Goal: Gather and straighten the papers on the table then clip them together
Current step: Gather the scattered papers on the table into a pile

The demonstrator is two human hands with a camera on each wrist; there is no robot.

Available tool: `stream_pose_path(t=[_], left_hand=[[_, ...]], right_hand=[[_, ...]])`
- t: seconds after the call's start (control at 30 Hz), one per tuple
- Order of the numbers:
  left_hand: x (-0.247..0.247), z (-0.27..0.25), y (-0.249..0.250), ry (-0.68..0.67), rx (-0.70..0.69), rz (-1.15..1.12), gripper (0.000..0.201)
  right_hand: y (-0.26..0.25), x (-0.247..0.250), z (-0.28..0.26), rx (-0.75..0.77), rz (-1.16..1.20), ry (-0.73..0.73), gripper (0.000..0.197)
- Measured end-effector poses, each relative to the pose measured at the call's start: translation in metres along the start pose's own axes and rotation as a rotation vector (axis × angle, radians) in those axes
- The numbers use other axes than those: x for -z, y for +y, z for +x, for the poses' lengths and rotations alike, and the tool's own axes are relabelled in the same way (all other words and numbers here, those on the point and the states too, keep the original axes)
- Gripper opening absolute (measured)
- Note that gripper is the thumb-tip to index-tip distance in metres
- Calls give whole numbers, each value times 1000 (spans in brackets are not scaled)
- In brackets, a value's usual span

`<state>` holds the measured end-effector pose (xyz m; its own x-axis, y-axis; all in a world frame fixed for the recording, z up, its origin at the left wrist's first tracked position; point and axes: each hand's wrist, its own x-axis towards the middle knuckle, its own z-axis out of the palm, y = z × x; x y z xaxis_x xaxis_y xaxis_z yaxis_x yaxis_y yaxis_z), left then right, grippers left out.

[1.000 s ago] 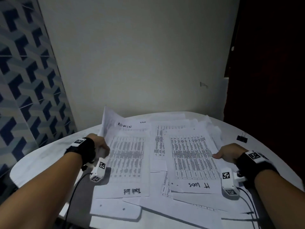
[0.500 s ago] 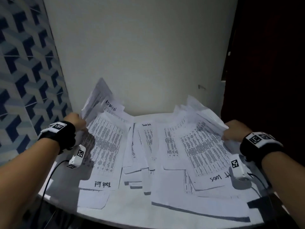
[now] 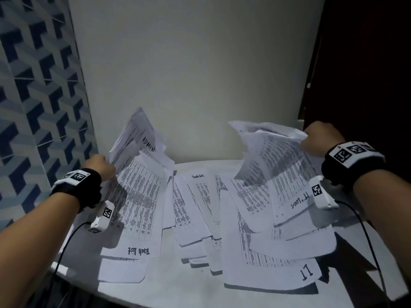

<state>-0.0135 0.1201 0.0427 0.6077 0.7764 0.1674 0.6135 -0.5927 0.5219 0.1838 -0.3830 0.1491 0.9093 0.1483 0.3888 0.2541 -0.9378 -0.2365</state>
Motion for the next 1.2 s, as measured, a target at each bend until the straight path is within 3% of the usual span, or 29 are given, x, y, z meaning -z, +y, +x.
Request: stream_pose_path(t=[0.17, 0.3, 0.53, 0.73, 0.8, 0.87, 1.0, 1.2], left_hand=[[-1, 5, -4, 9, 13, -42, 24], [-1, 8, -5, 23, 11, -73, 21], [18, 18, 4, 169, -29, -119, 15], [29, 28, 6, 239, -52, -209, 14], [29, 29, 7, 241, -58, -222, 17], [27, 30, 7, 238, -48, -227, 24], [20, 26, 8, 229, -37, -175, 26], [28, 26, 9, 244, -9, -371, 28]], right_hand=[[3, 14, 7, -41, 31, 84, 7], [9, 25, 11, -101, 159, 209, 17], [1, 63, 22, -130, 620, 637, 23], [-22, 78, 30, -71, 1018, 745, 11], [-21, 78, 35, -103, 1065, 705, 26], [-19, 76, 39, -132, 1089, 657, 28], [-12, 57, 39, -174, 1084, 513, 1], [-8, -26, 13, -333, 1279, 72, 26]])
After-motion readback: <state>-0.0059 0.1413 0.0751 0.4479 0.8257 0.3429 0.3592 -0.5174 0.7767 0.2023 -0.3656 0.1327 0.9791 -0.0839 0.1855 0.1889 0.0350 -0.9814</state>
